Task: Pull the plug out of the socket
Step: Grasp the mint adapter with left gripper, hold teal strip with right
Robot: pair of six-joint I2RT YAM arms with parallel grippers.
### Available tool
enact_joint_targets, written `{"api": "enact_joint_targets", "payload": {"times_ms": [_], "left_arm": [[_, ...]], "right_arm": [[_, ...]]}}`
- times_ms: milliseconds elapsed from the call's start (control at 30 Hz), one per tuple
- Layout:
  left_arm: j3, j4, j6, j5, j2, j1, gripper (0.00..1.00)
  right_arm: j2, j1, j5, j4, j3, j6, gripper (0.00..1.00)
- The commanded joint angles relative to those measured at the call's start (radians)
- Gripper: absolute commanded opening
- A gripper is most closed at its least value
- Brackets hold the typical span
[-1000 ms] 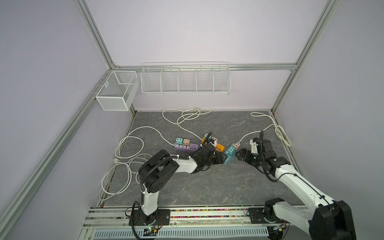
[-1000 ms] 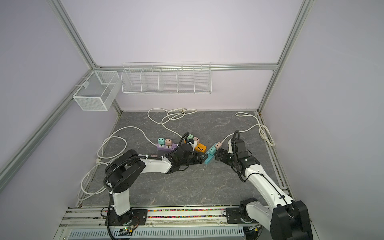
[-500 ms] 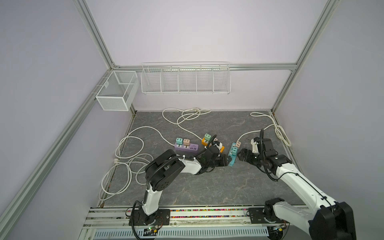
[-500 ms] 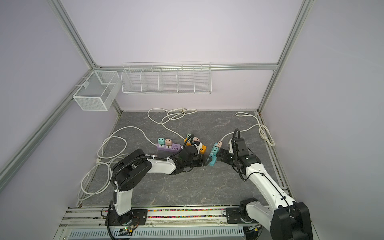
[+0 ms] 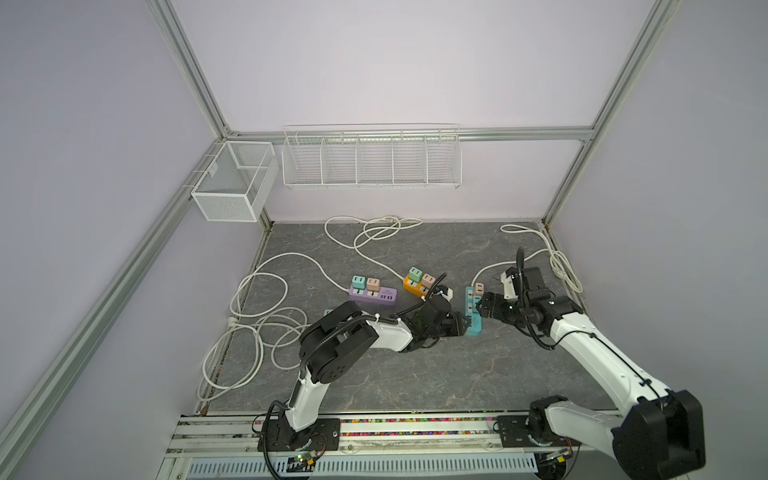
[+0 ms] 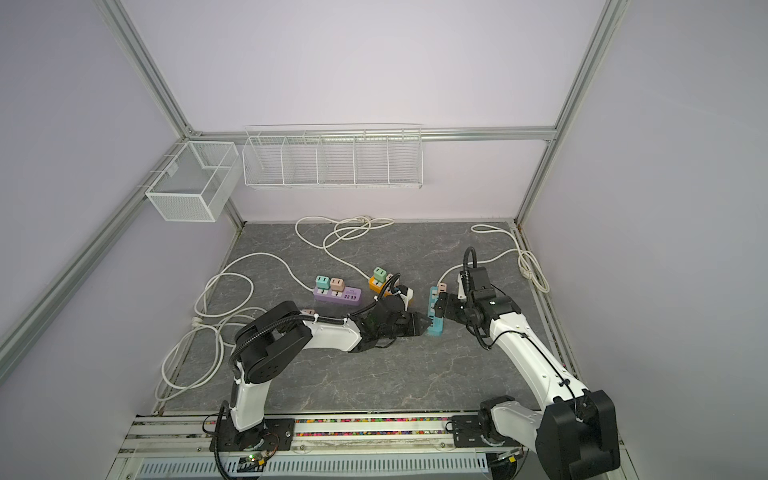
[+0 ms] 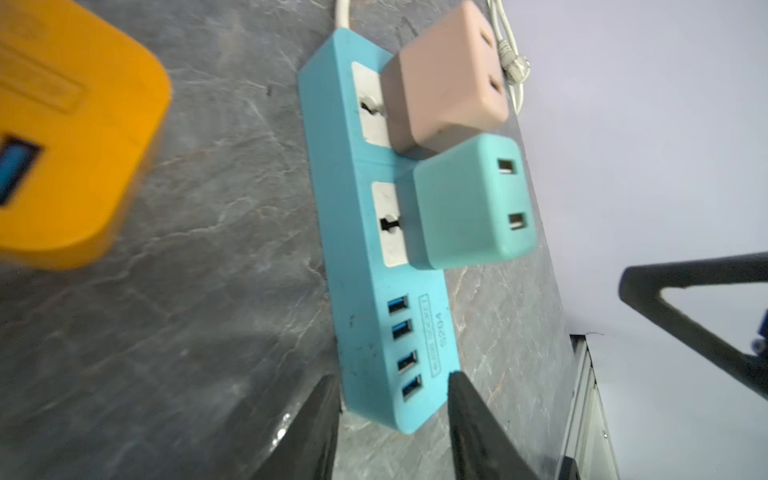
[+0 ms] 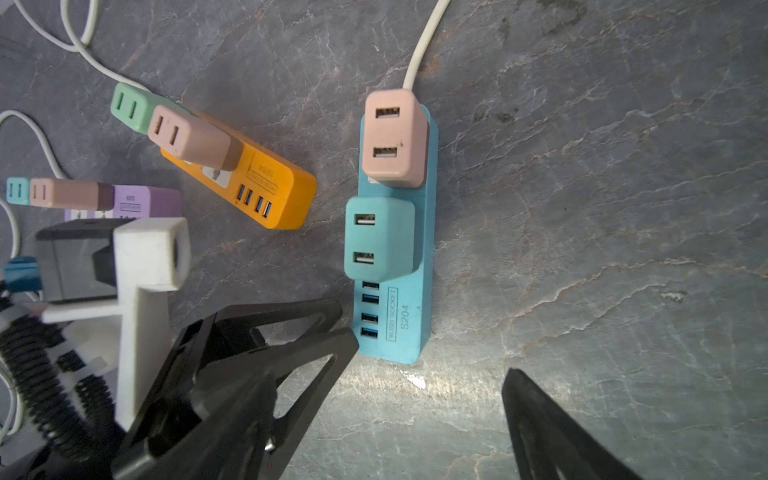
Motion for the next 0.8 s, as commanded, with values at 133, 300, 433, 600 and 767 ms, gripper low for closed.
{"api": "enact_joint_targets", "payload": {"times_ms": [133, 300, 433, 600, 767], "left_arm": [[0.075, -0.174, -0.033, -0.086, -0.030, -0.002, 0.44], [0.106, -0.191, -0.033, -0.080, -0.014, -0.001, 0.44], [0.150, -0.215, -0.034, -0.068, 0.010, -0.001, 0.45], [0.174, -0.229, -0.041, -0.063, 0.032, -0.001, 0.45], [0.204, -0.247, -0.047, -0.053, 0.060, -0.001, 0.45]], "right_arm": [[0.084, 0.008, 0.093, -0.065, 0.094, -0.055, 0.90], [0.137, 0.013, 0.118, -0.059, 0.131, -0.058, 0.94], [0.190, 0.020, 0.126, -0.054, 0.159, -0.050, 0.99], [0.250, 0.030, 0.143, -0.040, 0.186, -0.036, 0.95], [0.295, 0.044, 0.162, -0.020, 0.201, -0.024, 0.91]]}}
